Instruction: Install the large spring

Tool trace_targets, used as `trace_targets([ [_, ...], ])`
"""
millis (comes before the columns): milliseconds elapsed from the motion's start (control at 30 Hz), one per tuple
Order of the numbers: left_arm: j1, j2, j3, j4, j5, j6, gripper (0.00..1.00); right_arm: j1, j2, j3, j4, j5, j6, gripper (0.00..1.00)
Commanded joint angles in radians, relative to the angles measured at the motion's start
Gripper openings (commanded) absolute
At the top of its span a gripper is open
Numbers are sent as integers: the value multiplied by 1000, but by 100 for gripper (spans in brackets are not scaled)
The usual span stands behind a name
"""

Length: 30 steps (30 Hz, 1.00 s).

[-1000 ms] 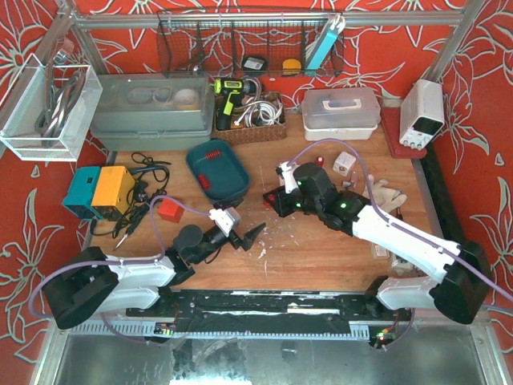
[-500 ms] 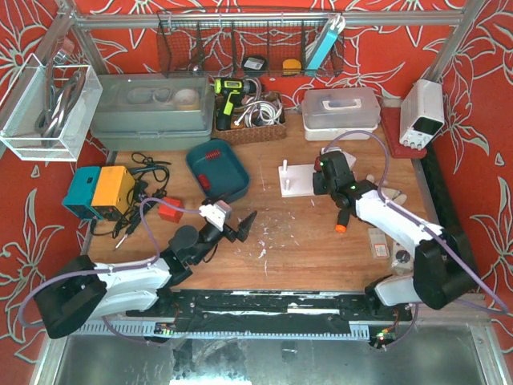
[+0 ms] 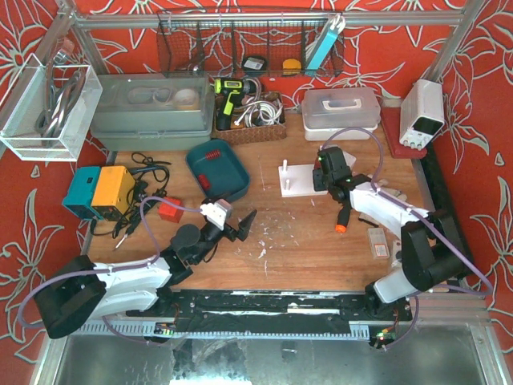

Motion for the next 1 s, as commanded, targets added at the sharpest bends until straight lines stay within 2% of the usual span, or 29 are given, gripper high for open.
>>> trace_targets([
  [0, -4, -1, 24, 11, -5, -7, 100, -14, 10, 21, 69, 4, -14, 0],
  [467, -4, 20, 31, 9, 2, -4, 100, -29, 81, 38, 93, -6, -8, 0],
  [733, -4, 24, 33, 9, 0, -5, 100, -38, 97, 52, 69, -7, 11, 45],
  [867, -4, 30, 34, 9, -3, -5, 100, -40, 73, 79, 12, -7, 18, 57],
  [967, -4, 36, 49, -22, -43, -35, 100, -40, 47, 140, -134, -45, 45, 64],
])
